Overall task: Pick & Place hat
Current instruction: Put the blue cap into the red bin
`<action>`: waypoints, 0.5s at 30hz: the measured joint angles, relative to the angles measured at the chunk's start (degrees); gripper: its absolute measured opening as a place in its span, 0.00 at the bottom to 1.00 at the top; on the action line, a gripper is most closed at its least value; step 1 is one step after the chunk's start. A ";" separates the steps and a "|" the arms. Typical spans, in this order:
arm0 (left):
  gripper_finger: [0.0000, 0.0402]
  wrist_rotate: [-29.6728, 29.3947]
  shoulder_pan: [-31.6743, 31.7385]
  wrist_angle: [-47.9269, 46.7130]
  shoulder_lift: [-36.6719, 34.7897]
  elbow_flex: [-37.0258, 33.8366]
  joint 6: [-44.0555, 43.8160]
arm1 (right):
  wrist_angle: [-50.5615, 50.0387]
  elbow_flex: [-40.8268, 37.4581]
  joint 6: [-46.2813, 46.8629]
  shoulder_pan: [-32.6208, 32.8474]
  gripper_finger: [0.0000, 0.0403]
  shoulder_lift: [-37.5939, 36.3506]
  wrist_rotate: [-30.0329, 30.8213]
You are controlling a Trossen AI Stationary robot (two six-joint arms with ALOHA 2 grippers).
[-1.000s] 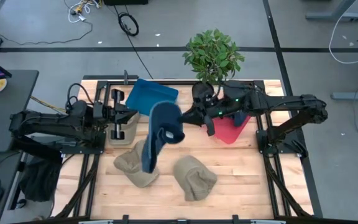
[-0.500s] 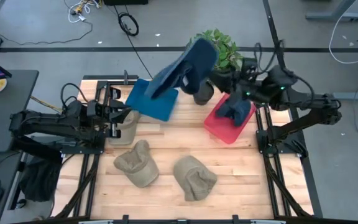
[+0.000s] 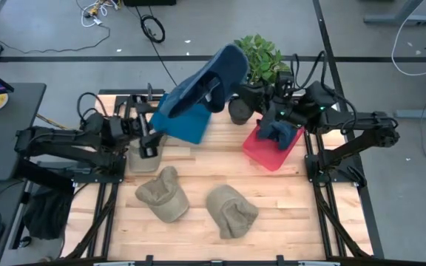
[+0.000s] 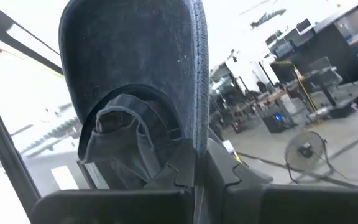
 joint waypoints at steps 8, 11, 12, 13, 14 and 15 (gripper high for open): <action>0.74 -0.64 0.50 0.16 7.94 7.58 3.09 | 2.60 0.00 0.05 0.02 0.02 0.17 0.02; 0.74 -0.96 0.50 0.31 10.57 10.82 3.83 | 2.59 0.00 0.72 0.02 0.02 0.32 0.03; 0.74 -1.11 0.50 0.27 11.33 11.81 4.64 | 2.54 0.00 0.94 0.02 0.02 0.40 0.02; 0.74 -1.21 0.50 0.25 12.08 12.81 5.56 | 2.32 0.00 0.98 0.02 0.02 0.46 0.01; 0.74 -1.53 0.50 0.25 12.68 13.66 6.19 | 2.18 0.00 0.98 0.02 0.02 0.48 -0.01; 0.74 -2.03 0.50 0.27 13.13 14.29 6.78 | 2.17 0.00 0.98 0.02 0.02 0.48 -0.03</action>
